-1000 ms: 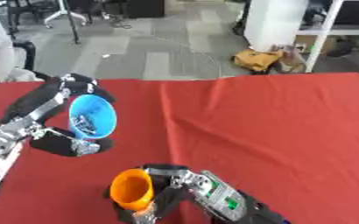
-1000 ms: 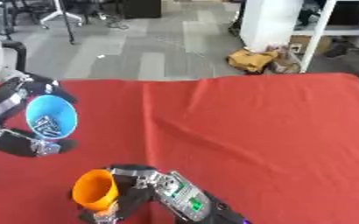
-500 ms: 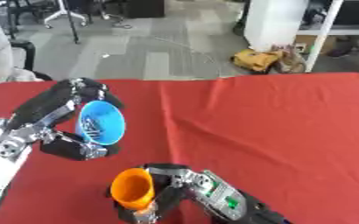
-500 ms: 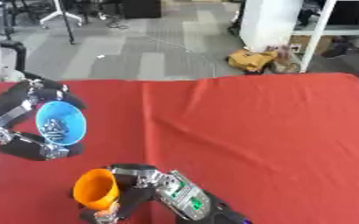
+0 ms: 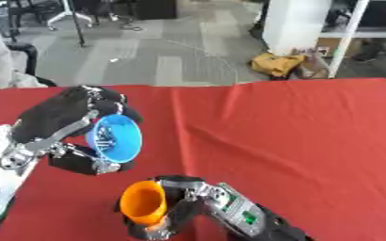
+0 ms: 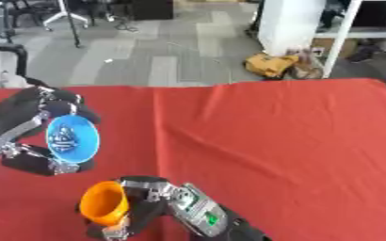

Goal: Pour the contents of one cup into another cup.

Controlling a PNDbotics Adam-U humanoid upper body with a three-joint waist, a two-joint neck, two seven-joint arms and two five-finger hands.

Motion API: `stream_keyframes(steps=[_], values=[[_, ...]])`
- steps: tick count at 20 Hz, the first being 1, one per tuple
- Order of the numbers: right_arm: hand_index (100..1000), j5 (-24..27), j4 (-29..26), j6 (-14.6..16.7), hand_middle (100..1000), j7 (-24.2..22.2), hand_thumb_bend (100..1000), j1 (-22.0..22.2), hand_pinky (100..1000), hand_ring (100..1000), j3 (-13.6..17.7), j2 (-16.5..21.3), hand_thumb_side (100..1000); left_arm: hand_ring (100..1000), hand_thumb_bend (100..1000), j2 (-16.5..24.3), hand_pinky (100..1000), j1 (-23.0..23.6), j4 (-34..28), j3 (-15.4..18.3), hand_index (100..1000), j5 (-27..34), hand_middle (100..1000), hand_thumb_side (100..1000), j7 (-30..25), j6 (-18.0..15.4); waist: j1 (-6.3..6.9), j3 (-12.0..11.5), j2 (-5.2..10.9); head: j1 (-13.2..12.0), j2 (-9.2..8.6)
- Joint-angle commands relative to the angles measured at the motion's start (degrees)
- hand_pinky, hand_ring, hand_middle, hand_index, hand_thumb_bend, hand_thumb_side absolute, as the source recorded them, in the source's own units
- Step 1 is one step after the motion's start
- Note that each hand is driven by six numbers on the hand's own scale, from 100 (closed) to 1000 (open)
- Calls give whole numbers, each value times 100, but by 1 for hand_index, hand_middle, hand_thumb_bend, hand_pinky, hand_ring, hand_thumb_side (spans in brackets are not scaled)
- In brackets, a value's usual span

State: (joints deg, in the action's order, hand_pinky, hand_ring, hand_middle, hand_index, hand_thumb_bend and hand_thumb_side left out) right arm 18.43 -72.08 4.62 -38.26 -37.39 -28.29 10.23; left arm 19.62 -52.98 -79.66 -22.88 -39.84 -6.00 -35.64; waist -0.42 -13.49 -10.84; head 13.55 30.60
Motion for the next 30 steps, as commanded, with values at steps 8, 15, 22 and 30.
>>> stream_keyframes(steps=[8, 15, 22, 30], values=[[754, 6, -56, 21, 557, 5, 227, -95, 687, 516, 53, 70, 100, 351, 586, 215, 358, -71, -406, -42, 711, -793, 401, 100, 459, 32, 24, -43, 111, 36, -31], [753, 3, -57, 24, 557, 9, 232, -88, 686, 515, 53, 91, 100, 357, 594, 273, 365, -48, -536, -97, 712, -1243, 402, 100, 651, 76, 22, -56, 116, 48, -28], [752, 15, -67, 20, 557, 4, 234, -88, 685, 514, 54, 105, 100, 361, 595, 297, 371, -54, -551, -197, 714, -1595, 404, 100, 769, -37, 26, -63, 120, 56, -28], [752, 22, -65, 14, 557, 6, 235, -83, 685, 514, 58, 110, 100, 364, 596, 292, 372, -61, -497, -316, 716, -1871, 405, 100, 808, -181, 27, -61, 119, 50, -21]])
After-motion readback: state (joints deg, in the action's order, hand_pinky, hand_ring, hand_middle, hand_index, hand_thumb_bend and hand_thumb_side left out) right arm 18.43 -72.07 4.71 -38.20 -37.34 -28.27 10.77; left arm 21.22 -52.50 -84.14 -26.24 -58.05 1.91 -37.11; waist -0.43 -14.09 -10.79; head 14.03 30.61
